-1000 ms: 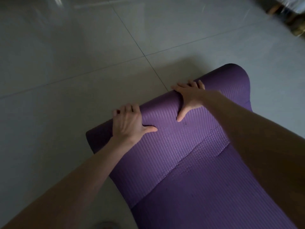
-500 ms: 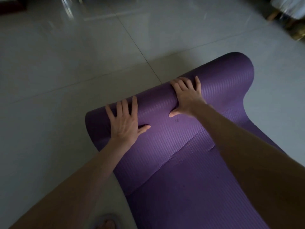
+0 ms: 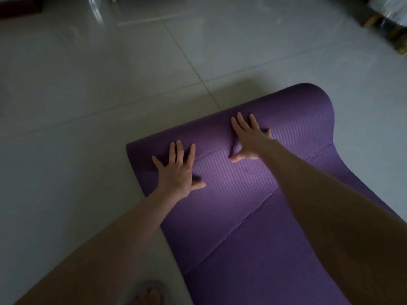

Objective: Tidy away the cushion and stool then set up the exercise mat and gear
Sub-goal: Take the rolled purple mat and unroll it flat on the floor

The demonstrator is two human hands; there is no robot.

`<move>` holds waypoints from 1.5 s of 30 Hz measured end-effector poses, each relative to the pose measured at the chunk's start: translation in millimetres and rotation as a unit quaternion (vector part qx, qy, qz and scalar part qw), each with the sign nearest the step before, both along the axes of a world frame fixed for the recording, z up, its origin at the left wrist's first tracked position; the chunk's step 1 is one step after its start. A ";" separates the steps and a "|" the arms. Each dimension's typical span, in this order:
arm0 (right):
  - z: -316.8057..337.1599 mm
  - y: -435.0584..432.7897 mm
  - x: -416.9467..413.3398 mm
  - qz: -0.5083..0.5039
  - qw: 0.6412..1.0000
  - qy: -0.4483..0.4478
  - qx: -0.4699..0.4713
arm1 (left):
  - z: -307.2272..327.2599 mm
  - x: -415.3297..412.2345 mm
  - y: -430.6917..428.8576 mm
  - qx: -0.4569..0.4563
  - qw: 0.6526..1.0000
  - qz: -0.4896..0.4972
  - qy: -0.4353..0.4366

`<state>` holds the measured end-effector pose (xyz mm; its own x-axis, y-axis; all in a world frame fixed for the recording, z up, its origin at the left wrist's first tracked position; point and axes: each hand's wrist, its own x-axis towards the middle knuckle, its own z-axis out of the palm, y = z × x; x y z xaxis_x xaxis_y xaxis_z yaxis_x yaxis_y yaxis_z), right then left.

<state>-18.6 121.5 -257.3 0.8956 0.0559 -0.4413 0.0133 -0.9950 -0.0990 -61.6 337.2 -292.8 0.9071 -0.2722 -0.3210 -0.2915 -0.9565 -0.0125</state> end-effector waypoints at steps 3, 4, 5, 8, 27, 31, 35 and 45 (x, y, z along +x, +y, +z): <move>-11.0 -5.2 -15.3 -0.018 0.999 0.044 0.024 | -3.5 -2.8 3.0 0.015 0.997 0.009 0.077; -14.5 -7.8 -20.7 -0.028 0.998 0.049 0.037 | -2.9 -3.7 4.5 0.021 0.996 0.008 0.089; -17.0 -10.7 -26.0 -0.036 0.997 0.052 0.048 | -0.6 -5.3 5.4 0.026 0.995 0.007 0.098; -19.0 -17.7 -39.5 -0.050 0.995 0.053 0.066 | 7.1 -14.1 6.3 0.011 0.992 0.021 0.127; -76.9 -26.0 -3.0 -0.137 0.982 0.094 0.094 | -52.3 37.0 8.7 -0.068 0.976 0.085 0.188; -91.0 -15.9 14.9 -0.154 0.978 0.116 0.082 | -59.4 54.5 12.8 -0.060 0.972 0.082 0.214; -91.5 -12.0 32.4 -0.163 0.977 0.118 0.069 | -59.7 74.1 14.3 -0.062 0.970 0.083 0.220; -92.8 -0.9 91.6 -0.179 0.975 0.111 0.071 | -63.0 142.6 26.0 -0.073 0.972 0.078 0.210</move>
